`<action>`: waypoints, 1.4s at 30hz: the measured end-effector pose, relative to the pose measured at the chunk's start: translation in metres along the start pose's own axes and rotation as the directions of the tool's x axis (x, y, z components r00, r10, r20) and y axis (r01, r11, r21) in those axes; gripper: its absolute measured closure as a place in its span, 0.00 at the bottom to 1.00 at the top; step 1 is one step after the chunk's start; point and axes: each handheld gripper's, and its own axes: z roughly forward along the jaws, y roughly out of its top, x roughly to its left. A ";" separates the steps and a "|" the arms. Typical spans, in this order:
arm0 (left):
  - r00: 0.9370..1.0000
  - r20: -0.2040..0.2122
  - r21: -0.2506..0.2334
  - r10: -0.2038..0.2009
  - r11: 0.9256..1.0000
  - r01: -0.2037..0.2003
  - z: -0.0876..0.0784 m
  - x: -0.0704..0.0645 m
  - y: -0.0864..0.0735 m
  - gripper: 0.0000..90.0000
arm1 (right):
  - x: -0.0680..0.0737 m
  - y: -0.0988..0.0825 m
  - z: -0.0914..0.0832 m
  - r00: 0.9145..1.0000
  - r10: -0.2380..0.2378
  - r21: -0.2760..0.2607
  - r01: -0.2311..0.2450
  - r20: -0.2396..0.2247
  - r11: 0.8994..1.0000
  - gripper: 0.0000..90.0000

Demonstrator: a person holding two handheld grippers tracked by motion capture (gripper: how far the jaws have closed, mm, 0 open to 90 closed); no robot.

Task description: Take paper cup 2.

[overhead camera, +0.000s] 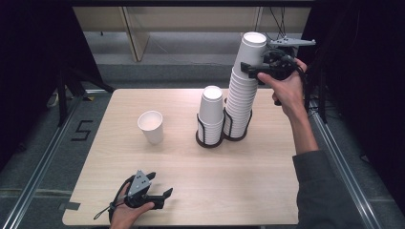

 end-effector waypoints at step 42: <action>1.000 0.011 0.018 0.014 1.000 -0.015 0.003 -0.004 0.000 0.16 | 0.008 0.056 -0.016 0.998 0.033 -0.139 -0.026 0.048 0.990 0.19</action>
